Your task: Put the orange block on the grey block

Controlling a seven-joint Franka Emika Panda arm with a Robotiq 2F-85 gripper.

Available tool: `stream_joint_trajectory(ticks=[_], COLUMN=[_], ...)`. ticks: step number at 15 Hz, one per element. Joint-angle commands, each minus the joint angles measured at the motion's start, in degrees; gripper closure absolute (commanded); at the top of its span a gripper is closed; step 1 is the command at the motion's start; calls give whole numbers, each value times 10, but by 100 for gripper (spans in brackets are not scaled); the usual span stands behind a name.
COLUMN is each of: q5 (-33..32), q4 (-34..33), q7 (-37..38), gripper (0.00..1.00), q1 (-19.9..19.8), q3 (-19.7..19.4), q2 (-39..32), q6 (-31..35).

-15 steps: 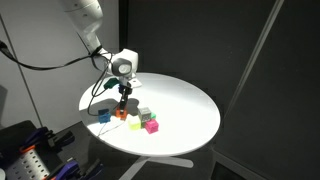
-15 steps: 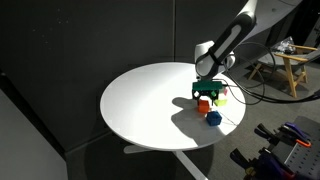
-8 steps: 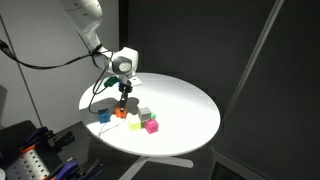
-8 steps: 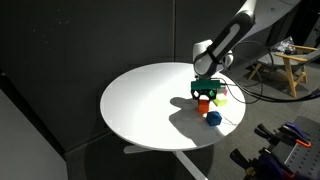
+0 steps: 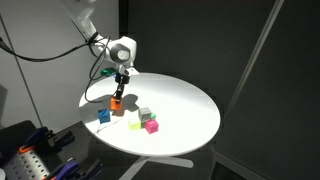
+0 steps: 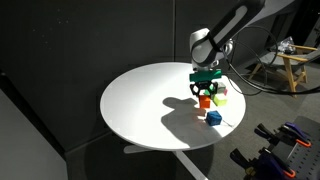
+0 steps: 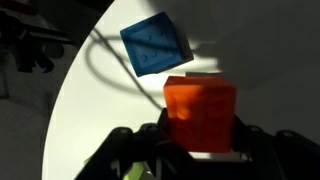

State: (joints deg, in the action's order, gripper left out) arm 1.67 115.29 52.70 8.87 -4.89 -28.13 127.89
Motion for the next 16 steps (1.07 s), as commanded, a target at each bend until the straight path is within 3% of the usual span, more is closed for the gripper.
stream_joint_trajectory(ticks=[1,9,16], q5=[-7,-26,-16], q4=[4,5,-22], q7=[-4,-2,-3], gripper=[72,72,72], q1=[-2,-11,-47], q3=[5,6,-2], q2=[41,100,119], q6=[-49,-103,-109])
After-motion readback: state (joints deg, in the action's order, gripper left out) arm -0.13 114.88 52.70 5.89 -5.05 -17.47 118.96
